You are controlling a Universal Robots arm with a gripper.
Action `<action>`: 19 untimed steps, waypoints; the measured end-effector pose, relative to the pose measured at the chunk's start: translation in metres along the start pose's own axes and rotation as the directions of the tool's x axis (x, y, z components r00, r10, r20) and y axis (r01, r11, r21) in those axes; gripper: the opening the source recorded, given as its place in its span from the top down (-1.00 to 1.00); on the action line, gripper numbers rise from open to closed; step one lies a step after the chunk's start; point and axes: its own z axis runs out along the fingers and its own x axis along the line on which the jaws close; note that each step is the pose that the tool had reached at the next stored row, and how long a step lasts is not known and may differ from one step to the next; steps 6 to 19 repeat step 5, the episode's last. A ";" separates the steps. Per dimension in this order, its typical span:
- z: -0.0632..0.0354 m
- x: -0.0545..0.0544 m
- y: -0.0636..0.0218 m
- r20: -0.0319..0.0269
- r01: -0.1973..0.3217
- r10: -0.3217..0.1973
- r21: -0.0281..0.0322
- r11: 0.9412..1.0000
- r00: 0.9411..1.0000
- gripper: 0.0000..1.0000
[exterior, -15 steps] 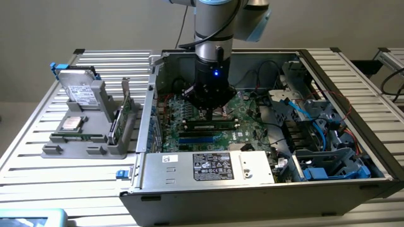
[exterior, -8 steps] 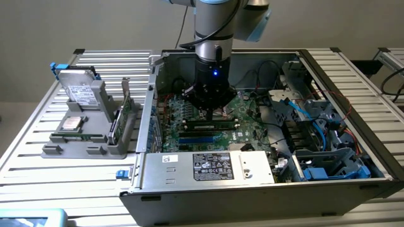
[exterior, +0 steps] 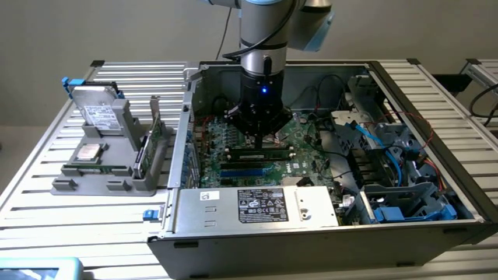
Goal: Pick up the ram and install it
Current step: 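Press down the ram until it locks into place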
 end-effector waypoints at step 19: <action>0.0000 0.000 0.0000 0.000 0.000 0.000 0.000 1.000 1.000 0.79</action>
